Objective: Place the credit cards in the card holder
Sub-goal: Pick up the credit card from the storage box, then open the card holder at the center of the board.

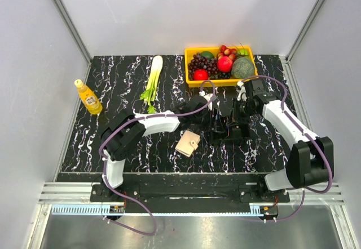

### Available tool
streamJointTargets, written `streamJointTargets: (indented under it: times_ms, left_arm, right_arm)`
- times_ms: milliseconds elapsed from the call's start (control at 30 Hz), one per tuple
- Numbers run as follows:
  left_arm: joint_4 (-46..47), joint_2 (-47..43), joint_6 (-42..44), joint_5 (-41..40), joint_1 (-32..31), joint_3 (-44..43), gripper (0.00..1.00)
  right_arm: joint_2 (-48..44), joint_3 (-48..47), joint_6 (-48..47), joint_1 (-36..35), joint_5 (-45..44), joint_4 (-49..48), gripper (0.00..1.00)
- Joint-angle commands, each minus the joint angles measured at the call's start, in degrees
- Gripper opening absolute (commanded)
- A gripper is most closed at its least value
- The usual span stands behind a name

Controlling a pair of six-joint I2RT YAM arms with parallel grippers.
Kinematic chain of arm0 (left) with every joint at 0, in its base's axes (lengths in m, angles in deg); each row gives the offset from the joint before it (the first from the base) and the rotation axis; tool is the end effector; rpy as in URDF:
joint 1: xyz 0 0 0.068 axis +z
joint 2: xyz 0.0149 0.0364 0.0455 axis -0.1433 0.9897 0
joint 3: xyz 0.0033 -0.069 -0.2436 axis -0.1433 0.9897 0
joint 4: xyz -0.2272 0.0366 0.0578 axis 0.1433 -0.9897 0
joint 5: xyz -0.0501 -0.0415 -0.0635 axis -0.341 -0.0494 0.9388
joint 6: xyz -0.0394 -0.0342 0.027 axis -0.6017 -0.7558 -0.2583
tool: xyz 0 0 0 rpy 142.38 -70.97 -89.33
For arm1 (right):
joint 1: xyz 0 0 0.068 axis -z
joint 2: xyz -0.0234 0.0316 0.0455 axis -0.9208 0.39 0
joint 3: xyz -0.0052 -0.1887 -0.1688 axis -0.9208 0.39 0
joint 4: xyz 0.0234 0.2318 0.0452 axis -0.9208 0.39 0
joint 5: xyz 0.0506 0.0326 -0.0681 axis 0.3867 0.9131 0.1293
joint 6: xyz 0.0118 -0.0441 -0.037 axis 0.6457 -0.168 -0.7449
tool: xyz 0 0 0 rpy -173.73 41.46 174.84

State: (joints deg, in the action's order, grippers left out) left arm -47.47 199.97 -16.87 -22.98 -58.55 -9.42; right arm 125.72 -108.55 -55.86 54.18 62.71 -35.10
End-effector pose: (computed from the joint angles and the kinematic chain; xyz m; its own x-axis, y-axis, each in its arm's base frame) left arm 0.2483 -0.3203 0.1730 -0.8894 0.0699 -0.4517 0.3924 0.6238 -0.6760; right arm 0.2502 0.0732 0.2296 -0.9459 0.0458 -0.3213 -0.1043 0.8946 0.4346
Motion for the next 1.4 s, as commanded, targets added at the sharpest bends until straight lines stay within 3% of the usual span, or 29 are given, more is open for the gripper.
streamJointTargets:
  times_ms: [0, 333, 667, 933, 1367]
  left_arm:
    - [-1.96, 1.33, 1.02, -2.81, 0.03, -0.81, 0.57]
    - [-2.65, -7.63, 4.44, -5.18, 0.47, 0.87, 0.64]
    - [-4.57, -22.04, 5.41, -10.89, 3.80, 9.20, 0.69]
    - [-11.26, -35.14, 7.69, -16.25, 13.29, 19.22, 0.75]
    - [-13.47, -43.32, 8.31, -16.70, 18.31, 28.46, 0.78]
  right_arm:
    - [-2.61, -3.10, -1.69, -0.50, -1.62, 2.94, 0.00]
    - [-5.50, -4.33, -2.21, -0.50, -7.61, 3.30, 0.00]
    - [-9.99, -6.70, -0.19, -2.77, -0.23, 1.89, 0.00]
    - [-2.18, -10.66, 0.69, -14.02, -9.35, 5.05, 0.00]
    - [9.68, -11.89, 4.29, -24.14, -15.09, 6.72, 0.00]
